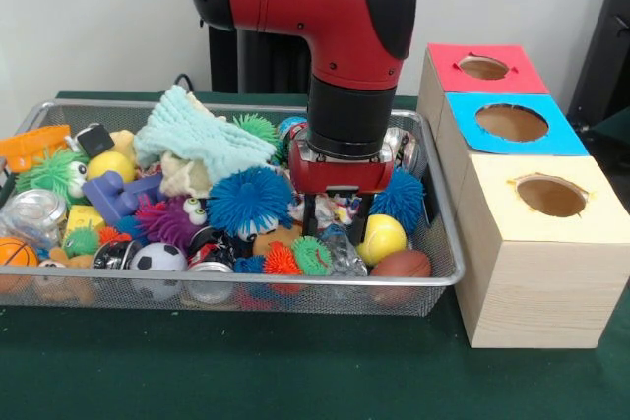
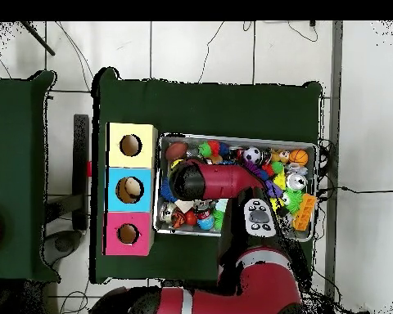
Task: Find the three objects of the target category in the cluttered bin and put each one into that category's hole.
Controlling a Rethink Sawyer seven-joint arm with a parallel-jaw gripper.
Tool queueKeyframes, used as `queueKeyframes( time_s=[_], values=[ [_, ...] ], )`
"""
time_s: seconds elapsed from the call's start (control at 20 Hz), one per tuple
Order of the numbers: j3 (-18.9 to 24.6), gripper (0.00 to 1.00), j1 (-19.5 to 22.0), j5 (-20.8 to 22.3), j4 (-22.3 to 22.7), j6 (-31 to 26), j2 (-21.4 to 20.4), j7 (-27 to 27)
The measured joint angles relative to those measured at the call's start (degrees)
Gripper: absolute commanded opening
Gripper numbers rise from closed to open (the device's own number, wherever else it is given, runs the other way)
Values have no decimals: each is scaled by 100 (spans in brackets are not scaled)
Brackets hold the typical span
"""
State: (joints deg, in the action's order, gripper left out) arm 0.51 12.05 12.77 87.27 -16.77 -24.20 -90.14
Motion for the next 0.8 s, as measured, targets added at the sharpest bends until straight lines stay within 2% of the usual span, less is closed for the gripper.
queueKeyframes(
  time_s=[0.45,0.8],
  values=[
    [17,100,1,0,-12,96,26,0],
    [40,100,3,1,-9,405,64,0]
  ],
)
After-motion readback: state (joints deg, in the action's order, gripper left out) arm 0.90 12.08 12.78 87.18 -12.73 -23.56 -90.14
